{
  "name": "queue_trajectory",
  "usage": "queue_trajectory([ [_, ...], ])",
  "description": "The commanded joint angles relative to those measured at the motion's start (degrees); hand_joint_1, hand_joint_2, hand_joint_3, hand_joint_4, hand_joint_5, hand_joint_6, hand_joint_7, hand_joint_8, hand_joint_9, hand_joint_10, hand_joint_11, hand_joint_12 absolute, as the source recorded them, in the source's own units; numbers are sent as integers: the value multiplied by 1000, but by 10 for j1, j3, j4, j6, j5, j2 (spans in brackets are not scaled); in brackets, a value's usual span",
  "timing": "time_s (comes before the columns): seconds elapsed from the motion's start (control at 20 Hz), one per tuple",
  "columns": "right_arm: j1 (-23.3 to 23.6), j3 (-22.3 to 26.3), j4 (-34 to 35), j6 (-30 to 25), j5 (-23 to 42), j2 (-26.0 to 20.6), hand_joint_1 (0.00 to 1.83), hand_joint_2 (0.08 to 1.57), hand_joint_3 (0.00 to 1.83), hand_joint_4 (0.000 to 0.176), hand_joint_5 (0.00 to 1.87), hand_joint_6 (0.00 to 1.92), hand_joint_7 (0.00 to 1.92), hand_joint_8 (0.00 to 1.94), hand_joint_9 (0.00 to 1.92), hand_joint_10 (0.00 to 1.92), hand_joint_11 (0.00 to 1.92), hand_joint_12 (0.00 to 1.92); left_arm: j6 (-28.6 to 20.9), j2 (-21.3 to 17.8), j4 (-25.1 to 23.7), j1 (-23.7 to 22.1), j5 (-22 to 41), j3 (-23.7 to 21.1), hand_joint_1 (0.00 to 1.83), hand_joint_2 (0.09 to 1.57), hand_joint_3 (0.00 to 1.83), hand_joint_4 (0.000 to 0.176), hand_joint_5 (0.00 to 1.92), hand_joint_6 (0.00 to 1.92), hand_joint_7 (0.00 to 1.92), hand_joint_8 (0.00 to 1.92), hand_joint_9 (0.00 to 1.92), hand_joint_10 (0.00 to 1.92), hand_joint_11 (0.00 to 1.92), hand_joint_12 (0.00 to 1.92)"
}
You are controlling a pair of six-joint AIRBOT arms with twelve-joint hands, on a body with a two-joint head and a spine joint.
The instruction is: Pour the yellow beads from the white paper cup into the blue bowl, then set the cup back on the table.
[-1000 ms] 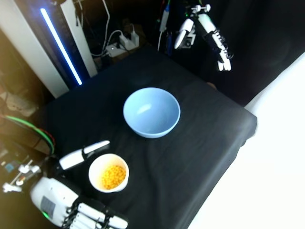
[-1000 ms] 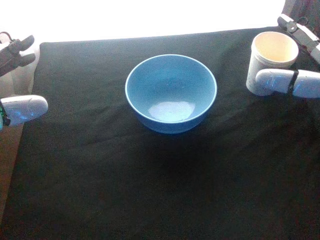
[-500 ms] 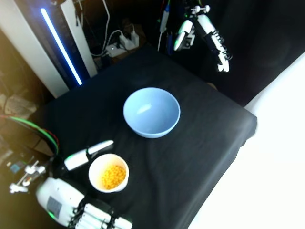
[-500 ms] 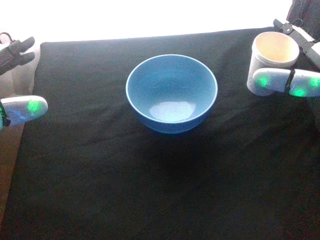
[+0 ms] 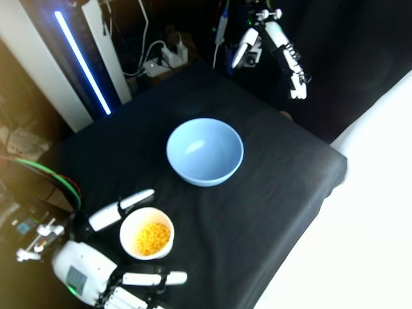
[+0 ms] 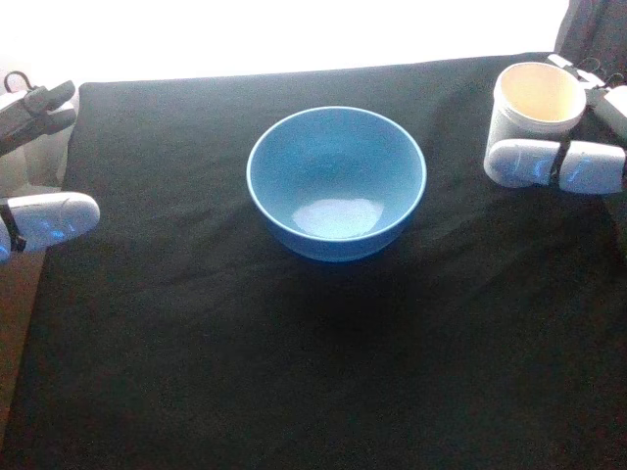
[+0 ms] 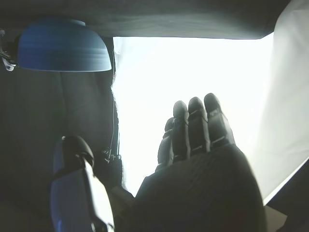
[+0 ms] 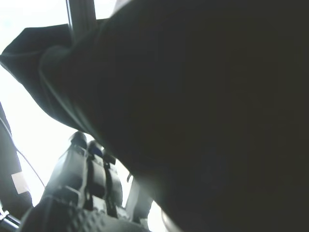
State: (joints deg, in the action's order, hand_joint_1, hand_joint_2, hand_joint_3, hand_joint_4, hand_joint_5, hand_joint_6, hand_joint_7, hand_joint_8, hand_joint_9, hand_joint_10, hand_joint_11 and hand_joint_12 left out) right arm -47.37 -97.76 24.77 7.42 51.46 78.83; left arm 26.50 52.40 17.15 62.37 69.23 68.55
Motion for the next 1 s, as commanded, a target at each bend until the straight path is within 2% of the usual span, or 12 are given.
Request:
queue_trajectory([
  [0.0, 5, -5, 6, -7, 67, -5, 833, 775, 23, 105, 807, 5, 45, 1, 0, 0, 0, 0, -4, -2, 12, -4, 71, 3, 469, 896, 2, 4, 115, 2, 259, 1, 188, 4, 0, 275],
  [0.05, 5, -5, 6, -7, 65, -5, 921, 834, 13, 81, 890, 9, 77, 3, 0, 0, 0, 0, -4, -1, 12, -4, 72, 3, 463, 895, 0, 3, 115, 1, 260, 1, 193, 5, 0, 282],
  [0.1, 5, -6, 6, -7, 64, -5, 1002, 870, 19, 74, 935, 19, 98, 8, 0, 0, 0, 0, -4, -1, 12, -4, 73, 3, 454, 897, 1, 3, 110, 1, 259, 1, 192, 3, 0, 255],
  [0.15, 5, -6, 6, -7, 64, -5, 1048, 886, 8, 33, 1028, 17, 139, 6, 0, 0, 0, 0, -4, -1, 12, -4, 73, 3, 443, 895, 0, 10, 113, 2, 260, 1, 196, 4, 0, 252],
  [0.2, 5, -7, 6, -7, 64, -5, 1103, 946, 8, 147, 1322, 179, 171, 8, 0, 0, 0, 0, -4, 0, 12, -4, 73, 3, 435, 886, 0, 13, 120, 3, 270, 3, 204, 5, 0, 276],
  [0.25, 5, -8, 6, -7, 63, -5, 1137, 961, 3, 95, 1394, 195, 224, 13, 0, 0, 0, 0, -4, 0, 12, -4, 73, 3, 441, 889, 0, 18, 121, 2, 267, 1, 200, 2, 0, 243],
  [0.3, 5, -8, 6, -7, 63, -5, 1175, 966, 1, 0, 1418, 180, 286, 17, 0, 0, 0, 0, -4, 0, 11, -4, 74, 3, 443, 896, 1, 16, 122, 1, 272, 2, 197, 0, 0, 217],
  [0.5, 5, -8, 0, -8, 63, -6, 1210, 974, 0, 0, 1415, 174, 436, 4, 85, 5, 0, 0, -4, 1, 11, -4, 74, 3, 441, 907, 3, 29, 153, 3, 292, 2, 220, 3, 0, 324],
  [0.65, 6, -7, -24, -19, 64, -6, 1183, 989, 0, 0, 1324, 372, 538, 7, 219, 10, 26, 14, -4, 3, 11, -2, 73, 3, 422, 919, 3, 48, 142, 1, 281, 2, 192, 4, 0, 232],
  [0.7, 8, -7, -37, -25, 65, -6, 1175, 1000, 1, 0, 1285, 445, 586, 3, 291, 16, 4, 302, -4, 4, 11, -1, 73, 3, 409, 924, 3, 46, 136, 0, 281, 1, 194, 3, 0, 241],
  [0.75, 12, -7, -51, -27, 65, -6, 1154, 1013, 2, 0, 1241, 530, 654, 5, 338, 12, 0, 457, -4, 4, 12, -1, 72, 3, 410, 917, 0, 58, 135, 0, 279, 0, 188, 0, 0, 238],
  [0.95, 15, 1, -75, -28, 65, -21, 1169, 1080, 1, 0, 1055, 846, 998, 3, 696, 9, 61, 928, -4, 6, 12, 0, 69, 3, 441, 931, 0, 42, 135, 1, 257, 1, 180, 1, 0, 271],
])
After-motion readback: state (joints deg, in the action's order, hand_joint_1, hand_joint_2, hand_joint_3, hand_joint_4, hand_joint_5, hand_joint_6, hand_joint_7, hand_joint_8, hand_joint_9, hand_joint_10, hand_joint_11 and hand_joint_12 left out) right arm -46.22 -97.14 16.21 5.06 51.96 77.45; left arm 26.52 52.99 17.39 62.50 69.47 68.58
